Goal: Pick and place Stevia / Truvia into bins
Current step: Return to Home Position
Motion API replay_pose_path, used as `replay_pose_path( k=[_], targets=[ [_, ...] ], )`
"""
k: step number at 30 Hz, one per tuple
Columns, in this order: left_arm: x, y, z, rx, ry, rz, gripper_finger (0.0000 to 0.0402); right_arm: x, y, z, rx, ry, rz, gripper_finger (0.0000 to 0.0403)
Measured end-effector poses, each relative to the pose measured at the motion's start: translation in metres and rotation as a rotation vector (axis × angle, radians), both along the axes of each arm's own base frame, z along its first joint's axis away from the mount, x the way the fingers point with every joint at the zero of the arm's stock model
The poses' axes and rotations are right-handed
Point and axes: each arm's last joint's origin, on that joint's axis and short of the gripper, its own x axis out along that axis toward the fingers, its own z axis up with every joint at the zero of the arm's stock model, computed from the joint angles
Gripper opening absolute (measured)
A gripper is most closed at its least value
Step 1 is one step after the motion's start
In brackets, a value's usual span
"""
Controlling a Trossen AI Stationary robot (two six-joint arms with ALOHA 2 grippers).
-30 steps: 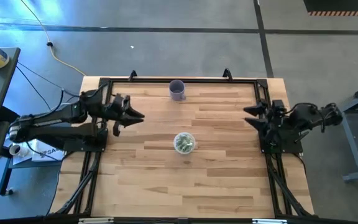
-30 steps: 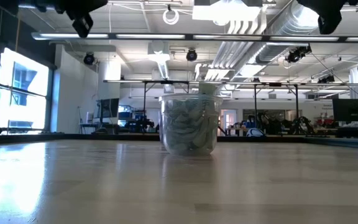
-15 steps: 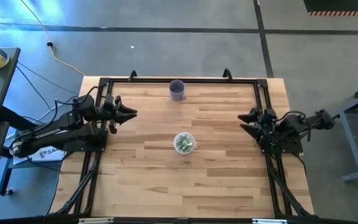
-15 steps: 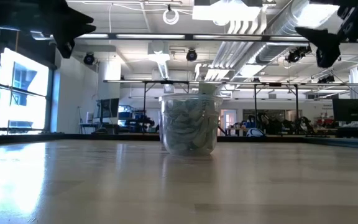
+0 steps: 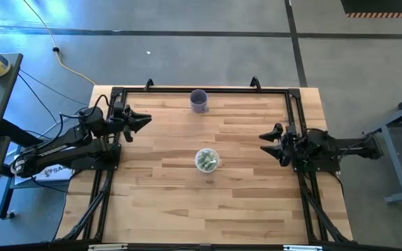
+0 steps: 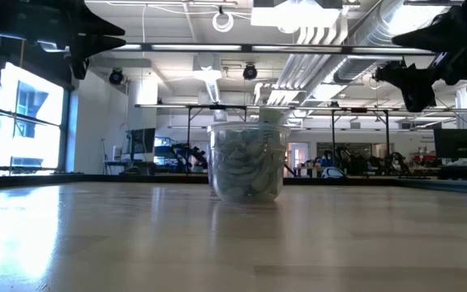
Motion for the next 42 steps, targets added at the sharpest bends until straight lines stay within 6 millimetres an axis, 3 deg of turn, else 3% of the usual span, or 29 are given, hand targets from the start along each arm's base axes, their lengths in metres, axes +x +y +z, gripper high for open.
replay_pose_path(
  k=[5, 16, 20, 26, 28, 32, 38, 42],
  targets=[
    [0.0, 0.0, 0.0, -0.001, 0.002, -0.001, 0.0124, 0.0, -0.006, -0.009, 0.042, 0.095, 0.001, 0.0277],
    [0.0, -0.001, -0.001, -0.005, 0.009, -0.009, 0.0124, 0.001, -0.007, -0.01, 0.102, 0.106, -0.003, 0.0277],
    [-0.001, -0.007, -0.001, -0.003, 0.004, -0.024, 0.0124, 0.0, -0.004, -0.009, 0.1, 0.088, 0.022, 0.0277],
    [-0.006, -0.026, 0.0, 0.009, -0.043, -0.183, 0.0124, -0.001, 0.004, -0.008, 0.097, 0.072, 0.108, 0.0277],
    [-0.003, -0.03, -0.007, 0.018, -0.083, -0.246, 0.0124, 0.0, 0.005, -0.01, 0.096, 0.061, 0.124, 0.0277],
    [0.008, -0.035, -0.042, 0.033, -0.152, -0.32, 0.0124, 0.0, 0.006, -0.01, 0.096, 0.063, 0.125, 0.0277],
    [0.009, -0.037, -0.092, -0.023, 0.092, -0.345, 0.0124, 0.0, 0.005, -0.01, 0.096, 0.062, 0.115, 0.0277],
    [0.005, -0.034, -0.083, 0.002, -0.017, -0.253, 0.0124, 0.0, 0.005, -0.01, 0.096, 0.062, 0.113, 0.0277]
  ],
)
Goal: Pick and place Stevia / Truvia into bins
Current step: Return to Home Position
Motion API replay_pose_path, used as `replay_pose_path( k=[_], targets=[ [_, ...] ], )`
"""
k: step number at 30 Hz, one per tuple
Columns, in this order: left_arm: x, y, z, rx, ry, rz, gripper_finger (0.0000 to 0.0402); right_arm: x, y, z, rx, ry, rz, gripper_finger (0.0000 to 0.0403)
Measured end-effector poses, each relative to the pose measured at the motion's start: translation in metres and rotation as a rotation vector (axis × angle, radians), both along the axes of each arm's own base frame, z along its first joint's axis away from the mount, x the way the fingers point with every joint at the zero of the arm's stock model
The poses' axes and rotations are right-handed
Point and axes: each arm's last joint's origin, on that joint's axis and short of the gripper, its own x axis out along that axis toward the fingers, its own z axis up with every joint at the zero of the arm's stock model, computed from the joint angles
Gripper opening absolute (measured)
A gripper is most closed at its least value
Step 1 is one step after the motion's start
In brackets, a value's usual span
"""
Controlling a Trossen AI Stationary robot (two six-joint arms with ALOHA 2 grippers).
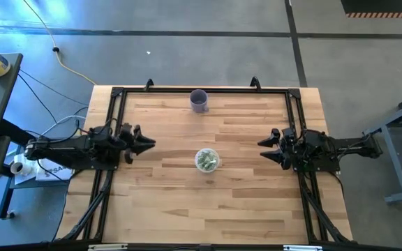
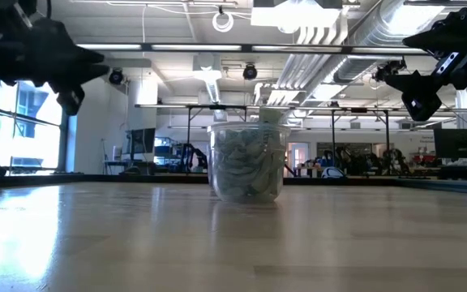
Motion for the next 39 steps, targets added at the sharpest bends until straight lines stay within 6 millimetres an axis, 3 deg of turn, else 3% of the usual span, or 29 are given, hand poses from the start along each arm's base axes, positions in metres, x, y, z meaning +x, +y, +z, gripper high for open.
replay_pose_path(
  k=[5, 39],
  targets=[
    [-0.0047, 0.0032, 0.0046, 0.003, -0.063, 0.059, 0.0124, -0.0001, 0.001, 0.0001, 0.0, -0.001, 0.011, 0.0277],
    [-0.004, 0.0032, -0.0028, -0.001, 0.006, 0.063, 0.0124, 0.0001, 0.0017, -0.0007, -0.001, 0.006, 0.019, 0.0277]
  ],
)
